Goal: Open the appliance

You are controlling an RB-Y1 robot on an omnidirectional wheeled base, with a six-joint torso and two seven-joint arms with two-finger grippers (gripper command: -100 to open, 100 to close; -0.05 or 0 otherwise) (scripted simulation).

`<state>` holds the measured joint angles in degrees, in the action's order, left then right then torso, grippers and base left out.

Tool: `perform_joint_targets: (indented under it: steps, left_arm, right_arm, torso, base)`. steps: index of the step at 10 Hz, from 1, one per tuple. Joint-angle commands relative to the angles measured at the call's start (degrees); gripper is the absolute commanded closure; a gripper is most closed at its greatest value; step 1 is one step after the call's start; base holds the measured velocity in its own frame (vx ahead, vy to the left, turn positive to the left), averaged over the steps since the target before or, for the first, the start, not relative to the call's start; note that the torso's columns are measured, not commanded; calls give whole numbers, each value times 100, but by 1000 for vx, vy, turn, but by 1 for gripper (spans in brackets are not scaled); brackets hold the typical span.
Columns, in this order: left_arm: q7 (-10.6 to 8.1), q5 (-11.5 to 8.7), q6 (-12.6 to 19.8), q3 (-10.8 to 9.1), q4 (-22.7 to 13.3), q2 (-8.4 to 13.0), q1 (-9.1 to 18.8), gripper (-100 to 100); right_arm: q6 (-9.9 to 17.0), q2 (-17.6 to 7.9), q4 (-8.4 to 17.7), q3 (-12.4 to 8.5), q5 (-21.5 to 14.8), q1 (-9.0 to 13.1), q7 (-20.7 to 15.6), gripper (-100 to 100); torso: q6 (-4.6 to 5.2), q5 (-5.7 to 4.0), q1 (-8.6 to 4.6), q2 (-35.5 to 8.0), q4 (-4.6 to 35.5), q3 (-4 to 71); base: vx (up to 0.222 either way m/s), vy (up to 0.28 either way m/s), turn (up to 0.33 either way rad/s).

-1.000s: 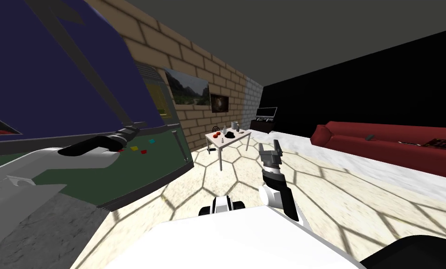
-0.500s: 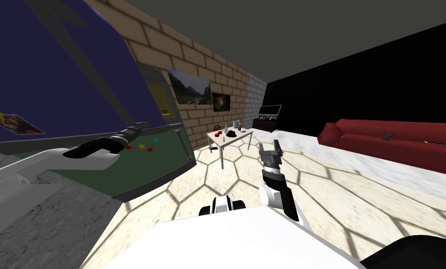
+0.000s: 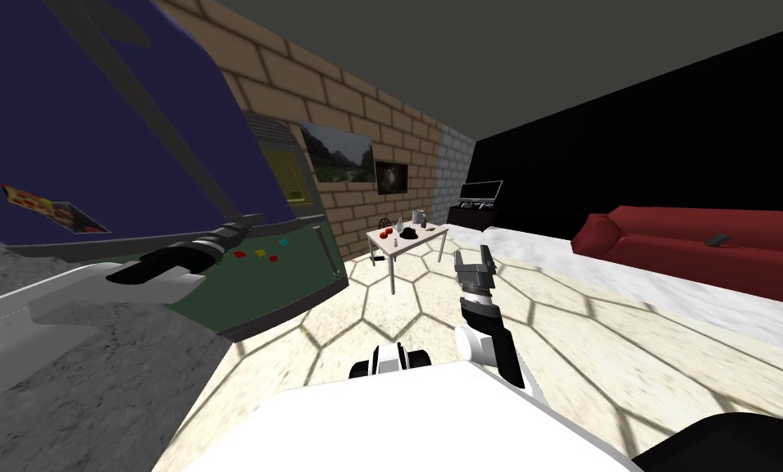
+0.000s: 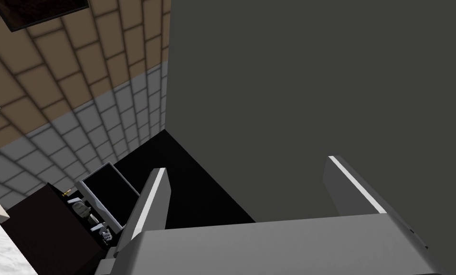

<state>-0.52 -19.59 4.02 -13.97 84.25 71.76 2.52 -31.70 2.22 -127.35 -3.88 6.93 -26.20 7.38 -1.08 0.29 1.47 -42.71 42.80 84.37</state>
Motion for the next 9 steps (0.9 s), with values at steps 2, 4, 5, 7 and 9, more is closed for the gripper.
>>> perform_joint_targets:
  steps: [2,4,5,7,9]
  left_arm:
    - [-418,79,-628,227,-411,317,3,100]
    - [-557,79,-1008,227,-546,338,3,100]
    - [-557,79,-1236,227,-649,338,3,100]
    - [-557,79,-1282,227,-649,338,3,100]
    - [-557,79,-1282,227,-649,338,3,100]
  right_arm:
    - [0,0,0,0,0,-1,0,0]
    - [0,0,0,0,0,-1,0,0]
    - [0,0,0,0,0,0,0,0]
    - [0,0,0,0,0,-1,0,0]
    - [0,0,0,0,0,-1,0,0]
  torso:
    - [12,-19,-18,18,6,12]
    - [-13,-2,16,3,9,3]
    - [-5,-9,19,14,15,13]
    - [-2,-25,-2,17,19,15]
    - [-3,-22,-1,7,21,9]
  base:
    - [-24,11,78]
    - [-48,8,77]
    - [-9,-6,-22]
    - [-2,-1,5]
    - [9,5,-7]
